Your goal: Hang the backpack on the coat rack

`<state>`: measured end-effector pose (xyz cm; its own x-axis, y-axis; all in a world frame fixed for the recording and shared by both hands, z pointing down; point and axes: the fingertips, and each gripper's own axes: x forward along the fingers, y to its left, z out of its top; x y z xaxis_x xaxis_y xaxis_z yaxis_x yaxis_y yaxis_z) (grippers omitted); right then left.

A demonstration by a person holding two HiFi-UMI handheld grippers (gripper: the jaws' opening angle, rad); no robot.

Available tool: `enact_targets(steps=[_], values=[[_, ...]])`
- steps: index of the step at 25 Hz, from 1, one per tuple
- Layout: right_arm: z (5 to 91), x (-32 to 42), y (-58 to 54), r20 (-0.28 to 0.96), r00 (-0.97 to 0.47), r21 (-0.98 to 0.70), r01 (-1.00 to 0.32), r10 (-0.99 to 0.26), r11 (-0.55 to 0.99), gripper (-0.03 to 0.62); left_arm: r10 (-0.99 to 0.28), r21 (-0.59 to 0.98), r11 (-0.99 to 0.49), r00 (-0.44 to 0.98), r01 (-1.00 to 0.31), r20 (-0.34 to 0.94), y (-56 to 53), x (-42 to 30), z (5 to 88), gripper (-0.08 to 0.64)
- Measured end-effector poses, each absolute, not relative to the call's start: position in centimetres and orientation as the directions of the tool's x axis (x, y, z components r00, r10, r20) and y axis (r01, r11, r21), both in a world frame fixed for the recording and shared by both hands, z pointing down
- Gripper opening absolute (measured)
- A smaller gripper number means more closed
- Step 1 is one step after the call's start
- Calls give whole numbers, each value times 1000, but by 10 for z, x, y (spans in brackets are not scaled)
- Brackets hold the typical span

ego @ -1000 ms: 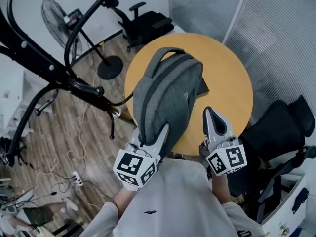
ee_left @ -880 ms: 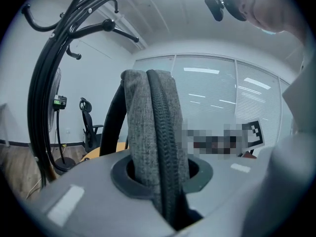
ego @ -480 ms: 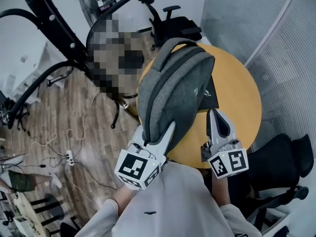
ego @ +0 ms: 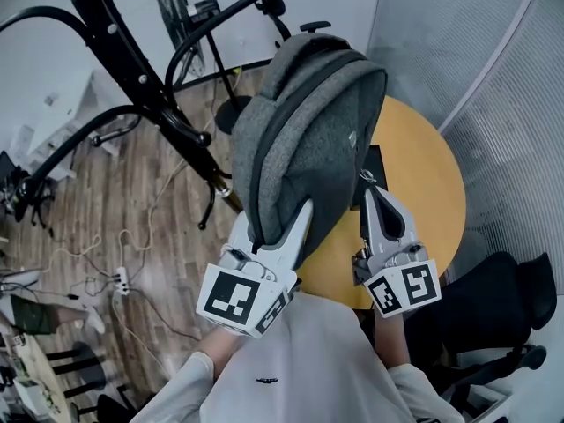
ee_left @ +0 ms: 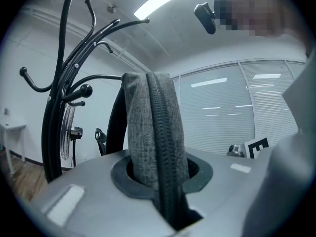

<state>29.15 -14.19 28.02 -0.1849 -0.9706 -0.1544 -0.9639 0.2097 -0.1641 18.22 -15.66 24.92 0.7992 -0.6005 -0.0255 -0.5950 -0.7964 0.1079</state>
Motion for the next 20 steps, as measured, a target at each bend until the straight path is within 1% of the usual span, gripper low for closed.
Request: enact_targets(steps=[5, 13, 20], values=[[261, 285, -145, -188, -191, -144, -965, -963, 219, 2, -621, 110, -782, 780, -613, -75, -166, 183, 227, 107], [255, 281, -167, -172, -196, -138, -965, -965, 221, 2, -632, 85, -775, 765, -626, -128, -180, 187, 200, 107], [247, 275, -185, -184, -208, -140, -962, -961, 235, 2, -649, 81, -760, 746, -645, -152, -194, 188, 188, 107]])
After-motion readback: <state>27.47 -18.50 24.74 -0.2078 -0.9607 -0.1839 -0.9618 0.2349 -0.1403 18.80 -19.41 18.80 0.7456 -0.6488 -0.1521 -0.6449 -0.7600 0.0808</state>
